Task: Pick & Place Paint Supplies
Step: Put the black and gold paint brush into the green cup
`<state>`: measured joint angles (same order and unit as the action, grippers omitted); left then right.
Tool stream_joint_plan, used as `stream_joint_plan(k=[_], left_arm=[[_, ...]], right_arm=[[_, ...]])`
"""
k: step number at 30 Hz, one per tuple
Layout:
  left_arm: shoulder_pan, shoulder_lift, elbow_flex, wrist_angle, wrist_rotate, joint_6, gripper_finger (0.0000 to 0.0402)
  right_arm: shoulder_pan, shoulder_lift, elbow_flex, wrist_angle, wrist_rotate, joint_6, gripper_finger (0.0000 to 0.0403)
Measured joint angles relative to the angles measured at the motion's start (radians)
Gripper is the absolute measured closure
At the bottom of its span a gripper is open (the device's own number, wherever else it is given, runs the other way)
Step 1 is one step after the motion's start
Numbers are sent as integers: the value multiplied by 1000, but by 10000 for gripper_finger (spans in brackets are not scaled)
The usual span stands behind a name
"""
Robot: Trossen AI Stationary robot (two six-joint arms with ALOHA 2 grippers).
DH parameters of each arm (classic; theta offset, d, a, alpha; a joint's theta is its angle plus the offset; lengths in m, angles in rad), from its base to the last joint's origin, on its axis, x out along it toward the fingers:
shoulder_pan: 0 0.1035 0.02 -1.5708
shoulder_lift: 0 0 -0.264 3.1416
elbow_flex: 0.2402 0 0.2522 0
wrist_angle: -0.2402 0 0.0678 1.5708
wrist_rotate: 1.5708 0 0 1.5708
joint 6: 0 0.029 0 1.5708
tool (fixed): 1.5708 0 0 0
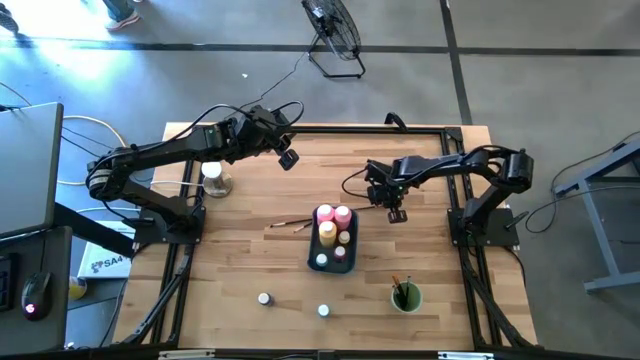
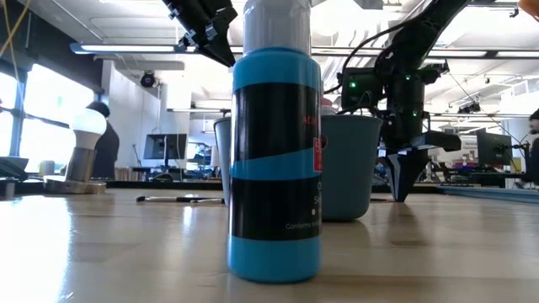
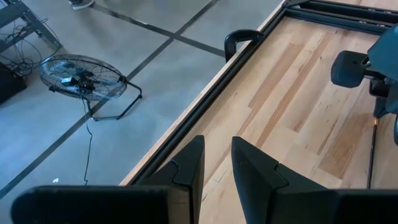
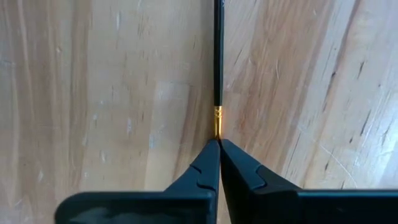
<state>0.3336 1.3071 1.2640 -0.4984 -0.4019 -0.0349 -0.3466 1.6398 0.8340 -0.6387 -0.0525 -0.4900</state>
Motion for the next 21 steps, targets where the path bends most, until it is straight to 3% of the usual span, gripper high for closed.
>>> stream_joint_plan(k=[7,21], left_arm=[[0,0,0,0,0,4,325],[0,0,0,0,0,4,325]], right_arm=[[-2,-40,23,-21,84,-8,399],[-51,-152,31,-100,123,-38,399]])
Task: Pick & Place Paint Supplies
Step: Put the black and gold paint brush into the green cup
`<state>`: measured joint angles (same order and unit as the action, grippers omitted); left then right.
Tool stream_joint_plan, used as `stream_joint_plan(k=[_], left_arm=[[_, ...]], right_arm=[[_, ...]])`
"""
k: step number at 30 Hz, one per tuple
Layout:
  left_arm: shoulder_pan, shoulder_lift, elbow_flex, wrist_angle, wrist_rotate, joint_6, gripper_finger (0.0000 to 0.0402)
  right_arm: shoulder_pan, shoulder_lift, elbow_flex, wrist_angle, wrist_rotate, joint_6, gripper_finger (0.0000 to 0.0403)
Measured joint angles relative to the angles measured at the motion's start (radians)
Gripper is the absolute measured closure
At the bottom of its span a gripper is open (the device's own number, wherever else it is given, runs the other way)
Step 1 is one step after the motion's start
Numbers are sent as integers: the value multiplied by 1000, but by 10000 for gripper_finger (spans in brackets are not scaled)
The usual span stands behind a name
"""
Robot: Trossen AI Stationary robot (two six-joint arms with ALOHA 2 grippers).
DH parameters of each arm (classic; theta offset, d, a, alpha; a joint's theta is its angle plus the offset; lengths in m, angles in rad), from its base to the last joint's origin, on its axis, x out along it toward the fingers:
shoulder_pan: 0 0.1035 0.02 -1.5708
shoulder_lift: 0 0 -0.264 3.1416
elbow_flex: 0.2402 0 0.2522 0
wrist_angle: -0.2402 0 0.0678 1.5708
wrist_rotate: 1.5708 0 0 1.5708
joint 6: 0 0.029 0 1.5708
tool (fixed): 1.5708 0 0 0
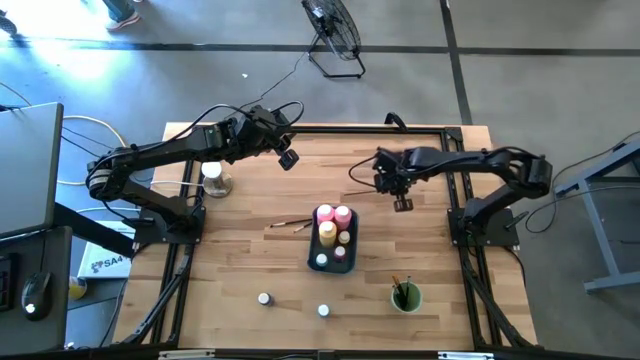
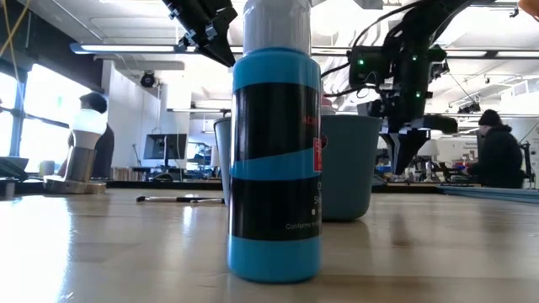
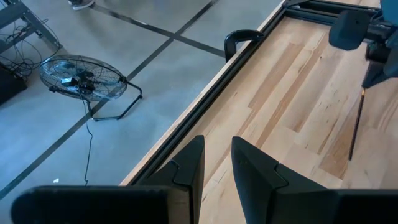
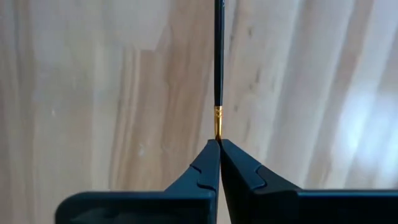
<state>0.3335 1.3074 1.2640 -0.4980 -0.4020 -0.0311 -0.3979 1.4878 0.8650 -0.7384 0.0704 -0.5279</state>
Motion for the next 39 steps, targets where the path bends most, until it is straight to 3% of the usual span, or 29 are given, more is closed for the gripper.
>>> stream_joint_plan(k=[12,14,20,28,36,39], left_arm=[[0,0,0,29,12,-12,325],[15,0,0,40,88,-51,325],[145,0,0,37,455,-218,325],[307,0,0,63,876,-403,325],[326,54,1,220,1125,-568,325],[326,81,1,301,1165,-664,325]], right_arm=[[-2,-100,0,-28,104,7,399],[-1,-129,0,-29,132,7,399],[14,-208,2,-31,236,-2,399],[123,-256,47,-7,431,-74,399],[233,-256,189,113,558,-159,399],[273,-257,228,178,626,-244,399]])
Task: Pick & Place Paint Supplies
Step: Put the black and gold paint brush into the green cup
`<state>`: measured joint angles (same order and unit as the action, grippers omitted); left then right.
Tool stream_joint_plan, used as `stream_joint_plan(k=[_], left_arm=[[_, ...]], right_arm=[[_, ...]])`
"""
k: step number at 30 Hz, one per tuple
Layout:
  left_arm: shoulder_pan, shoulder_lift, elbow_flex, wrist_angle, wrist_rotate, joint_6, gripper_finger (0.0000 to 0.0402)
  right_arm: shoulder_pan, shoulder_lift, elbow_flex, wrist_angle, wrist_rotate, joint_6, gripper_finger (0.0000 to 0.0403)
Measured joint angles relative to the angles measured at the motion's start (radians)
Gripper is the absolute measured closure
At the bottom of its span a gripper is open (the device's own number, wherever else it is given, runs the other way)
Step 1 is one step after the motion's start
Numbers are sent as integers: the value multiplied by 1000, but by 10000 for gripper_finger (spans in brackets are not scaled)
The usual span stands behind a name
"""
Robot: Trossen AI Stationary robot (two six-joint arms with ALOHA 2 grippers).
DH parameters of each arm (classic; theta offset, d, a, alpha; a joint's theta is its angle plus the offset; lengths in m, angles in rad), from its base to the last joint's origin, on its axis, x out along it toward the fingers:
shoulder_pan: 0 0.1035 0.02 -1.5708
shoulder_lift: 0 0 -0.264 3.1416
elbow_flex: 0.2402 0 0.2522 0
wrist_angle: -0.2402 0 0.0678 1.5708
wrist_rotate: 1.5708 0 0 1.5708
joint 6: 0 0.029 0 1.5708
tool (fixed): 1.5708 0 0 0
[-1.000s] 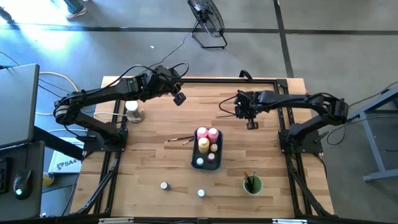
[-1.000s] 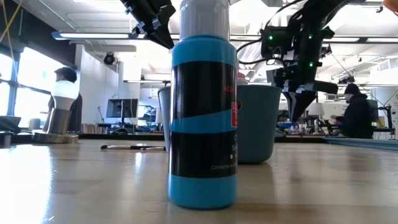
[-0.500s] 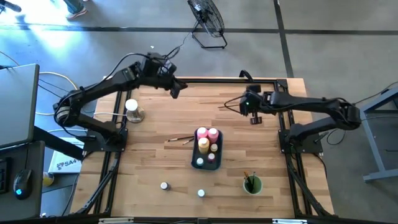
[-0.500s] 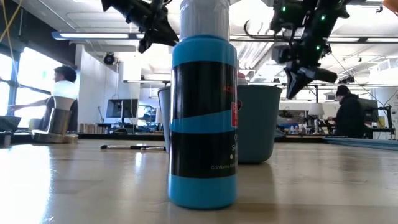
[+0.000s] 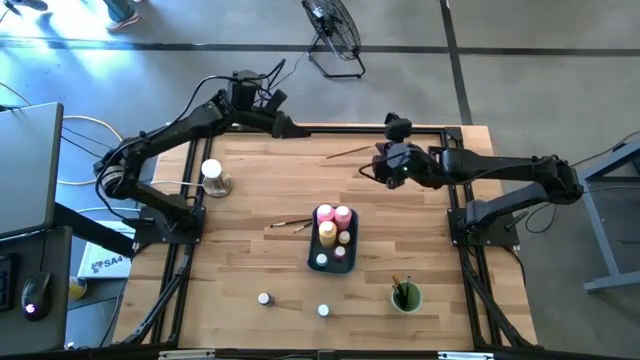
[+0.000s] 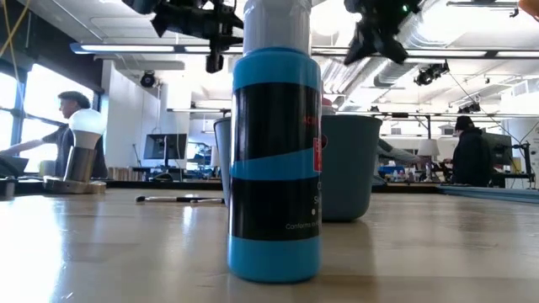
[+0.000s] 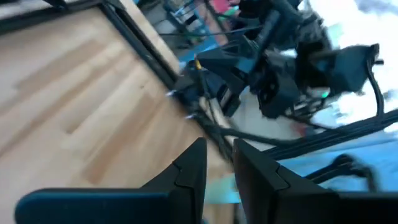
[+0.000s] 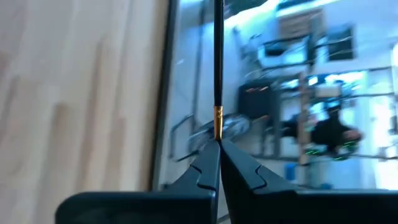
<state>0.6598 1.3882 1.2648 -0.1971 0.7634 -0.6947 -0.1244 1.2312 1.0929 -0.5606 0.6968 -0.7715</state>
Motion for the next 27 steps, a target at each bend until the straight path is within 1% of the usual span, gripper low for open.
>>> stream_joint_plan(k=[2,8,10,14,16,20,24,27], left_arm=[[0,15,0,43,24,-83,325],[-7,42,0,145,161,-328,325],[-28,47,0,154,174,-389,325],[-88,50,0,150,196,-460,325],[-126,49,0,152,192,-492,325],[-194,50,0,145,139,-515,325],[-243,50,0,142,73,-516,325],[-273,50,0,141,51,-516,325]], right_arm=[[24,0,14,50,33,-43,399],[95,0,17,168,109,-208,399],[120,7,18,204,125,-260,399],[170,10,19,239,131,-376,399],[189,10,19,246,119,-424,399],[225,10,19,264,91,-460,399],[259,10,19,266,61,-463,399],[277,10,19,267,57,-456,399]])
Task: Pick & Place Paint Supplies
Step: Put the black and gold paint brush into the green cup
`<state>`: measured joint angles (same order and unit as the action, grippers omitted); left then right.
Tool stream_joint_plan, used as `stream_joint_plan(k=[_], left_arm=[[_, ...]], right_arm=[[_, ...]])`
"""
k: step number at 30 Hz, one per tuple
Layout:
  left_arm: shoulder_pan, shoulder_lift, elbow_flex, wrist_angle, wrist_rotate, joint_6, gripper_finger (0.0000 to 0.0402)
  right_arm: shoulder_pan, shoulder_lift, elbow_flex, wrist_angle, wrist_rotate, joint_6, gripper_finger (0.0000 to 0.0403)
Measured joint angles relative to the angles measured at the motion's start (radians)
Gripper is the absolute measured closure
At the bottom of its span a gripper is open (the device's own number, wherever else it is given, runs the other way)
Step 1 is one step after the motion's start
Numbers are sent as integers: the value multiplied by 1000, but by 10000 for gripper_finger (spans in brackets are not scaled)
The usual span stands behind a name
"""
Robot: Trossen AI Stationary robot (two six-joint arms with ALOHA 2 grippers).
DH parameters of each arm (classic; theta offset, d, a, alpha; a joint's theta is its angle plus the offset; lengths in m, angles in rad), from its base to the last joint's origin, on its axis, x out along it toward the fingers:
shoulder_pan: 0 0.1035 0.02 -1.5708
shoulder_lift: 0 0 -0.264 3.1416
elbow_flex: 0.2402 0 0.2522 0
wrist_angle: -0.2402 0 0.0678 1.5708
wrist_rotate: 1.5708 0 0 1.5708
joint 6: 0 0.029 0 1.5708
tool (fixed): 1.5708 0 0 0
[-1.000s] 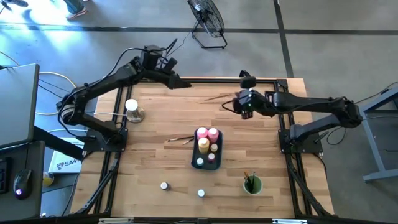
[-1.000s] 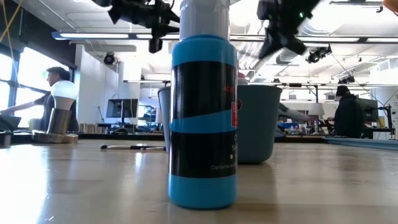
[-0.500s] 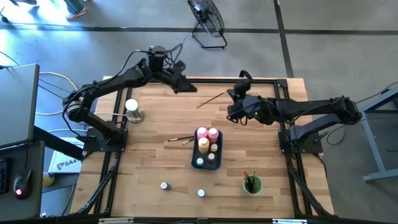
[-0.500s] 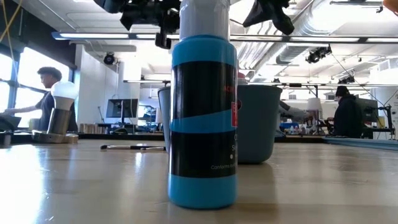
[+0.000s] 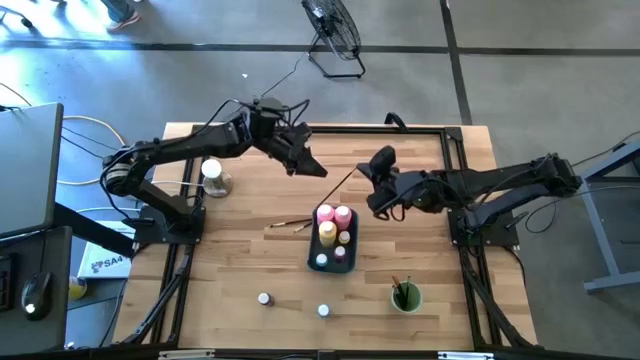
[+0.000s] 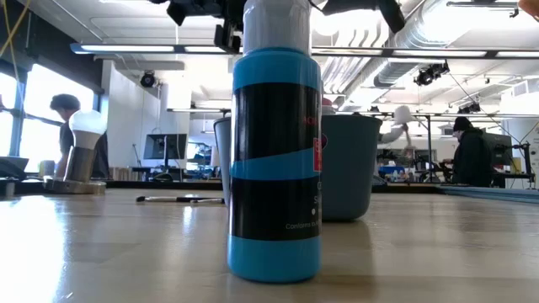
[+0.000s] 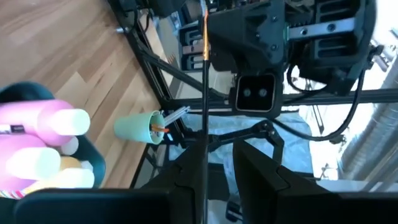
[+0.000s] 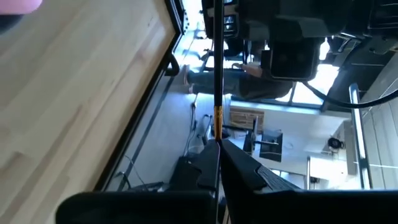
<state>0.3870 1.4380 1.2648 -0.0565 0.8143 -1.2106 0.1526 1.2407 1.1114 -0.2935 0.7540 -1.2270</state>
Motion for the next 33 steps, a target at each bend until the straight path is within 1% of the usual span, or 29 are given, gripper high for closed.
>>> stream_joint_plan(k=[7,10,19,23,31,33], left_arm=[[-36,0,0,-60,-40,0,325],[-44,0,0,-61,-43,0,325],[-119,0,0,-59,-73,0,325],[-148,0,0,-56,-116,0,325],[-168,0,0,-49,-122,0,325],[-167,0,0,-49,-145,0,325]], right_arm=[[33,0,0,37,29,-1,399],[39,0,0,37,29,-1,399],[37,0,0,37,32,3,399],[37,0,-1,37,30,3,399],[37,0,-1,37,29,3,399],[37,0,-1,36,29,3,399]])
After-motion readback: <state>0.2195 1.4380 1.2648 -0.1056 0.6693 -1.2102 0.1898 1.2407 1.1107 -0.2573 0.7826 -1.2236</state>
